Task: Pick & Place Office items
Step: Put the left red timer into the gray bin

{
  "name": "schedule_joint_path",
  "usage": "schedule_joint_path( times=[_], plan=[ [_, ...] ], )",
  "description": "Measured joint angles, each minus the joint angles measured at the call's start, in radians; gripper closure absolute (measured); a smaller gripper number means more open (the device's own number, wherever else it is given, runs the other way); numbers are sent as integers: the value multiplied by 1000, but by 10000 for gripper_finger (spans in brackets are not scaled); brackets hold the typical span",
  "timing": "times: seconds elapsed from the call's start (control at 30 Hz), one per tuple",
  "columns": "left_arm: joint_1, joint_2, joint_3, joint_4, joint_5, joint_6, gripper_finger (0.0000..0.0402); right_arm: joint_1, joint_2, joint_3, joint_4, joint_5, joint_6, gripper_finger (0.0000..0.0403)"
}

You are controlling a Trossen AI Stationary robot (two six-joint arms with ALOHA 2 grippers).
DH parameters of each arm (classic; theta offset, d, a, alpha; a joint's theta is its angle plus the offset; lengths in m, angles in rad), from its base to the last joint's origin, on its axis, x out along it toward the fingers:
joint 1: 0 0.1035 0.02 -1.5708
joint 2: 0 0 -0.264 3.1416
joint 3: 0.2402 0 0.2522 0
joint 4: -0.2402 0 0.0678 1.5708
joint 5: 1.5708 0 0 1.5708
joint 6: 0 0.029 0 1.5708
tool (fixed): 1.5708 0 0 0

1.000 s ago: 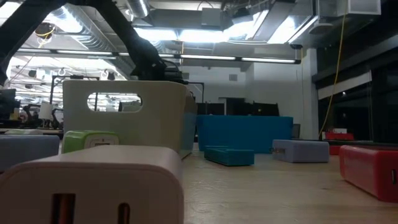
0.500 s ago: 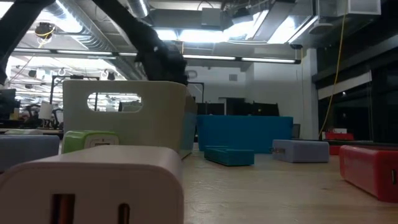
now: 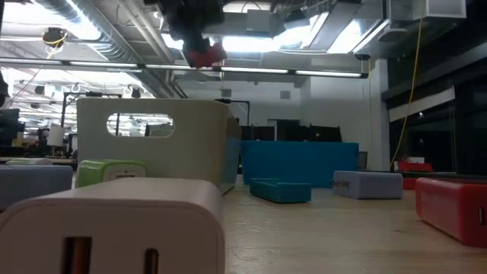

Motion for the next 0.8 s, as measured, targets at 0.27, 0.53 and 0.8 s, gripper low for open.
schedule_joint_path(
  times=[0.27,0.53,0.8],
  plan=[
    [-249,80,-119,133,-52,-73,260,0,0,0,12,0,19,137],
    [-256,153,-231,304,-14,-120,260,0,0,0,11,-29,63,137],
    [-231,207,-299,293,-122,-114,214,1,0,0,11,-55,74,137]
  ],
)
